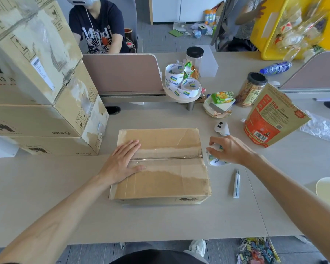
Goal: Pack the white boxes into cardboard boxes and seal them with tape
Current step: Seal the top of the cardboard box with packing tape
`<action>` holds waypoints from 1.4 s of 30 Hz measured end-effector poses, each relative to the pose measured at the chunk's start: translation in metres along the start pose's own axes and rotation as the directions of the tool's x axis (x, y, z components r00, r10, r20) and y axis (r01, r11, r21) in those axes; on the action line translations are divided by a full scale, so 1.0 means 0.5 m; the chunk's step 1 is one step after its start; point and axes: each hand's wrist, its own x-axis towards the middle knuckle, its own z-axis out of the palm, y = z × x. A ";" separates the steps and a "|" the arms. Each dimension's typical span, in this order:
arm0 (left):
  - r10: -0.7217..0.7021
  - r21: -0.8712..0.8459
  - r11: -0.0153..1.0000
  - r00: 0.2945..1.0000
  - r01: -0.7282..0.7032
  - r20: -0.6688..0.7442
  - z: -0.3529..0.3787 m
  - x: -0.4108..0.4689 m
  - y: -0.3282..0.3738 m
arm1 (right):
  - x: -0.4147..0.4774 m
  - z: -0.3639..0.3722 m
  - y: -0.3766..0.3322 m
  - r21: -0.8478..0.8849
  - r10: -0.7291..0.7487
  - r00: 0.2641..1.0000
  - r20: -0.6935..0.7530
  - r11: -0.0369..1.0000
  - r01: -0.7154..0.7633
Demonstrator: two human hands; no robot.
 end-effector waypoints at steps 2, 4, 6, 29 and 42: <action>0.001 0.004 1.000 1.000 -0.001 -0.012 0.000 0.001 -0.001 | 0.001 0.003 0.003 0.000 0.003 1.000 0.008 1.000 -0.003; 0.001 0.014 1.000 1.000 -0.001 -0.005 0.001 0.001 -0.001 | 0.000 0.007 0.004 0.000 -0.006 1.000 0.013 1.000 0.006; -0.001 0.019 1.000 1.000 0.001 -0.005 0.001 0.000 -0.001 | -0.001 0.008 0.003 -0.002 -0.011 1.000 0.014 1.000 0.011; 0.023 0.243 0.968 0.987 -0.061 0.156 -0.012 0.001 0.054 | -0.019 0.105 -0.022 0.290 0.179 0.983 -0.044 0.944 -0.159; 0.013 0.205 0.976 0.962 -0.071 0.273 0.037 0.125 0.250 | -0.017 0.088 0.001 0.630 0.418 0.904 0.089 0.680 -0.376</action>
